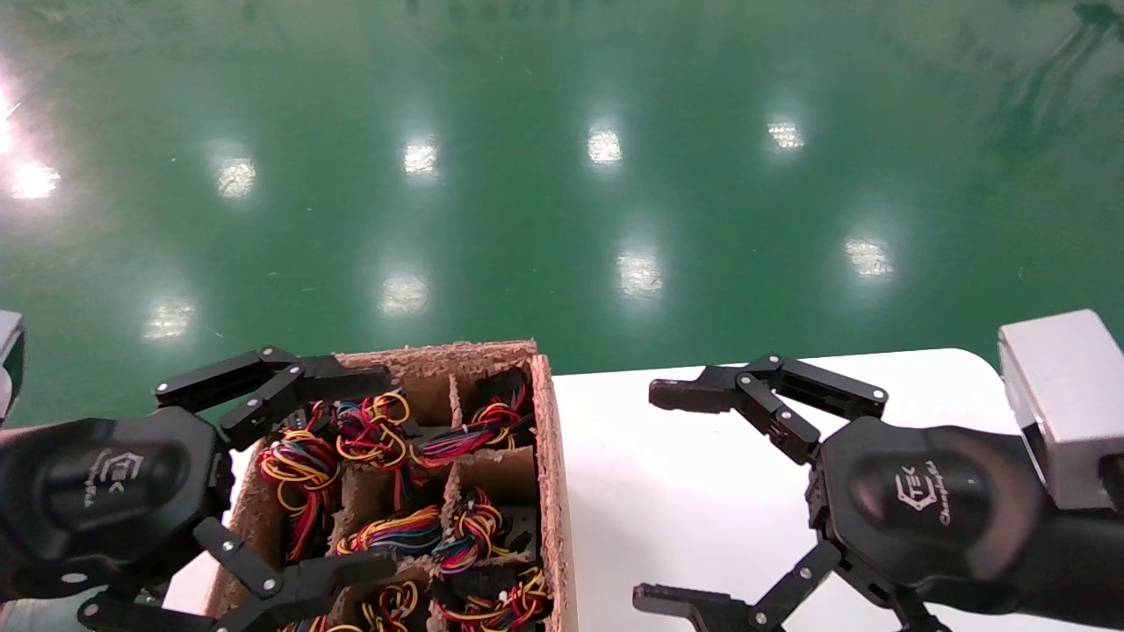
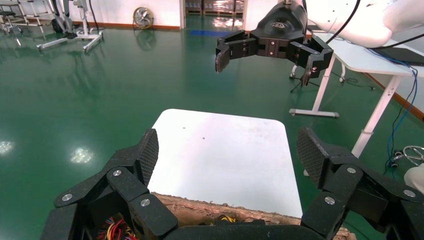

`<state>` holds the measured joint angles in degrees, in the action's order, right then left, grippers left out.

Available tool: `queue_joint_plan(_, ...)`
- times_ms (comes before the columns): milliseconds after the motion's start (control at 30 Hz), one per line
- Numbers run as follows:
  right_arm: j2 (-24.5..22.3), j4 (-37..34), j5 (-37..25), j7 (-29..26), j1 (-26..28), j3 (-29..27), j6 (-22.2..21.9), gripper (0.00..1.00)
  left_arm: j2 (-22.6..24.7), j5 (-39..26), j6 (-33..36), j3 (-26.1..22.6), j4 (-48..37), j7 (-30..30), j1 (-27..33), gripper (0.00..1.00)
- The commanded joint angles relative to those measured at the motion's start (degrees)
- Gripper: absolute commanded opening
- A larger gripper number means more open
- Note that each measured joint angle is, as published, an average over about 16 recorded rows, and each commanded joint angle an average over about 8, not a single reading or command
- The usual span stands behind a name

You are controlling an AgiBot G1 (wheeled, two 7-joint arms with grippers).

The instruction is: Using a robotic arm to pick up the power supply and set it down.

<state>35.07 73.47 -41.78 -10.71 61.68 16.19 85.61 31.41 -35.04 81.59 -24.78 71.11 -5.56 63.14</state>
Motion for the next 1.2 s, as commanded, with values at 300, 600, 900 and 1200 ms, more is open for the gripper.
queue_joint_plan(300, 0.0, 0.0, 0.0, 0.0, 0.0, 0.0, 0.0, 1.0, 0.0, 0.0, 0.0, 0.0, 0.0, 0.0, 0.0, 1.0)
queue_joint_plan(600, 0.0, 0.0, 0.0, 0.0, 0.0, 0.0, 0.0, 1.0, 0.0, 0.0, 0.0, 0.0, 0.0, 0.0, 0.0, 0.41)
queue_joint_plan(900, 0.0, 0.0, 0.0, 0.0, 0.0, 0.0, 0.0, 1.0, 0.0, 0.0, 0.0, 0.0, 0.0, 0.0, 0.0, 0.0)
queue_joint_plan(1200, 0.0, 0.01, -0.01, 0.0, -0.01, -0.02, 0.01, 1.0, 0.0, 0.0, 0.0, 0.0, 0.0, 0.0, 0.0, 0.0)
